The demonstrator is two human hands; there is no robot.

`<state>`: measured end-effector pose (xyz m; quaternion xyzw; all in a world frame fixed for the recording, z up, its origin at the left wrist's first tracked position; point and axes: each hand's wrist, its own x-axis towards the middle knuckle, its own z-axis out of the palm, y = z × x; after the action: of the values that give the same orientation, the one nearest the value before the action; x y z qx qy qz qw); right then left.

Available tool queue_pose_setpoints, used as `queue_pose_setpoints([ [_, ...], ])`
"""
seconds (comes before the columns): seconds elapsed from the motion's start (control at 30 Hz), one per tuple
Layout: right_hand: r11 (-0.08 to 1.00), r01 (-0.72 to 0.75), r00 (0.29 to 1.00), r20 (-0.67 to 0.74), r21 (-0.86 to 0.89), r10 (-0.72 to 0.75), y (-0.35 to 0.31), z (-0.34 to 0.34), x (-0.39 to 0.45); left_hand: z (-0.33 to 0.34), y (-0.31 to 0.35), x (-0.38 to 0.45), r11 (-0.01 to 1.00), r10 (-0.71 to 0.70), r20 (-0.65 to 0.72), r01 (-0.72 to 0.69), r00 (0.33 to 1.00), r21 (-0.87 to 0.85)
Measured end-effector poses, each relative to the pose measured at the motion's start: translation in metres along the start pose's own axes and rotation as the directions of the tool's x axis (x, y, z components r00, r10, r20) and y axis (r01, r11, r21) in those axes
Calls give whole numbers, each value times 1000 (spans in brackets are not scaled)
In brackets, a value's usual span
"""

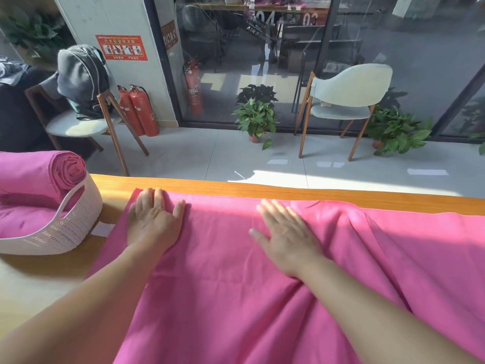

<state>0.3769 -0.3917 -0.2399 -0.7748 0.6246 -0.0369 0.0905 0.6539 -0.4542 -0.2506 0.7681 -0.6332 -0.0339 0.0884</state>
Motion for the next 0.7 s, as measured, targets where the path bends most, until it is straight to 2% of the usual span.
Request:
queue_pose_setpoints([
  [0.17, 972, -234, 972, 19, -32, 234, 80, -14, -11, 4, -1, 3, 998, -20, 49, 16, 999, 68],
  [0.27, 965, -260, 964, 54, -31, 261, 87, -22, -12, -4, 2, 3, 990, -54, 120, 37, 991, 138],
  [0.33, 962, -272, 962, -20, 4, 272, 74, -27, -17, -12, 10, -1, 988, -72, 120, 54, 990, 144],
  [0.4, 963, -251, 949, -171, 99, 265, 59, -34, -35, -20, 36, -17, 998, 38, 18, -39, 999, 42],
  [0.43, 957, -249, 931, -235, 145, 278, 55, -37, -50, -21, 58, -30, 989, 138, -49, -140, 989, -40],
  [0.5, 936, -282, 890, -307, 211, 337, 56, -44, -80, -17, 107, -58, 915, 353, -116, -369, 928, -164],
  [0.53, 914, -343, 872, -287, 216, 395, 67, -51, -101, -14, 136, -75, 863, 439, -103, -451, 892, -228],
  [0.6, 845, -511, 832, -157, 160, 532, 93, -67, -139, -8, 181, -103, 777, 544, -38, -521, 838, -354],
  [0.7, 738, -663, 748, 89, 122, 658, 133, -89, -187, 1, 223, -131, 709, 668, 94, -593, 739, -382],
])
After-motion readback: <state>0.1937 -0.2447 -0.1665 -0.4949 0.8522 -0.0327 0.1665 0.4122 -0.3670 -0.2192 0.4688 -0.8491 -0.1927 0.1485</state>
